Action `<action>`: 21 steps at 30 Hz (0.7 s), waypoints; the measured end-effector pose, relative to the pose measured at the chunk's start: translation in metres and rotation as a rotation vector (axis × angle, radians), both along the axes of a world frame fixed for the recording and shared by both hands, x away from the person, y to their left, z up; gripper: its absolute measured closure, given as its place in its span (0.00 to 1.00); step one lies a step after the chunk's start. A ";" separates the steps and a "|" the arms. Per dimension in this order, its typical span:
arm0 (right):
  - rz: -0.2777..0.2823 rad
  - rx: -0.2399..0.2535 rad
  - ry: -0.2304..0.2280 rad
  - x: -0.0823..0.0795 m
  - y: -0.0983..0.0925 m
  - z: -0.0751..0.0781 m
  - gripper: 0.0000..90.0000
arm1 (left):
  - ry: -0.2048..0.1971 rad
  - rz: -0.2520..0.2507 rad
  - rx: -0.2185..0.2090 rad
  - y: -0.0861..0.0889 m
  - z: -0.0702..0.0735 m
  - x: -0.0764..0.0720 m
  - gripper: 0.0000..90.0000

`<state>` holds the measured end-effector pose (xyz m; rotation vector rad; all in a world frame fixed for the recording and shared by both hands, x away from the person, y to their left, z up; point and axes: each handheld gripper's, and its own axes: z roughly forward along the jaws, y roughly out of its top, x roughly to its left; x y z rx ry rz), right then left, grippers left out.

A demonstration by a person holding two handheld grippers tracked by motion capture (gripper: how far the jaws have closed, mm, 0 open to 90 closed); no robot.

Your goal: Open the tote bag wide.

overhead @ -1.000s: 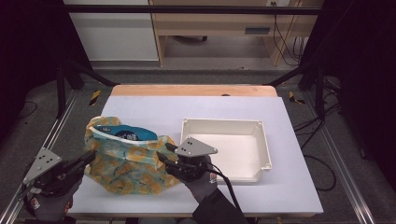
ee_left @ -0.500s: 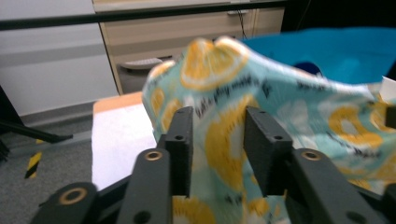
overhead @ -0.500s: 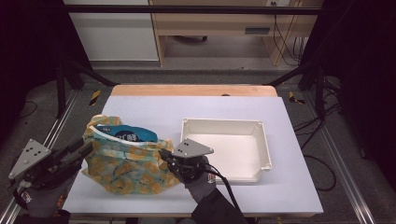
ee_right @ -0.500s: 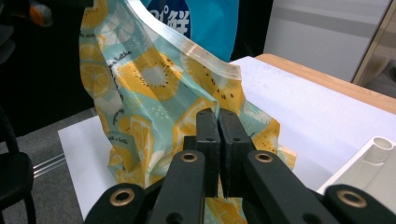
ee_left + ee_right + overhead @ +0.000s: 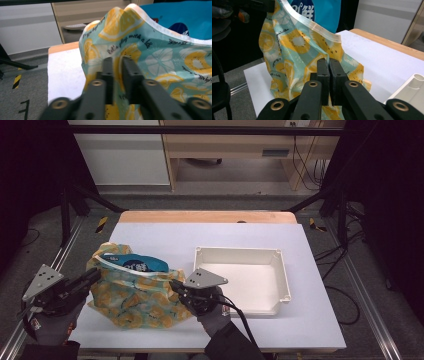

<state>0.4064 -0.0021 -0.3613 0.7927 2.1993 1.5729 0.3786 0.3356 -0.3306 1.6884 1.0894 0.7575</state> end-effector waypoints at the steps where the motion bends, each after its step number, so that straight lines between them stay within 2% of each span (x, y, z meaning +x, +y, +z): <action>1: 0.000 0.000 0.000 0.000 0.000 0.000 0.98 | 0.000 0.000 0.000 0.000 0.000 0.000 0.97; 7: 0.000 0.008 -0.010 -0.001 0.000 0.001 0.98 | -0.017 0.001 -0.008 0.001 0.002 -0.007 1.00; 13: 0.013 0.018 -0.038 -0.006 0.004 0.013 0.98 | -0.032 0.019 -0.003 0.006 0.001 -0.027 1.00; 17: 0.020 0.012 -0.039 -0.006 0.007 0.014 0.98 | -0.003 0.027 0.006 0.007 -0.005 -0.028 1.00; 18: 0.019 0.006 -0.033 -0.005 0.009 0.013 0.98 | 0.024 0.027 0.009 0.006 -0.011 -0.025 1.00; 19: 0.019 0.006 -0.033 -0.005 0.009 0.013 0.98 | 0.024 0.027 0.009 0.006 -0.011 -0.025 1.00; 20: 0.020 0.005 -0.026 -0.004 0.010 0.010 0.98 | 0.050 0.022 0.022 0.003 -0.017 -0.021 1.00; 21: 0.020 0.001 -0.025 -0.004 0.010 0.009 0.98 | 0.058 0.019 0.028 0.002 -0.020 -0.019 1.00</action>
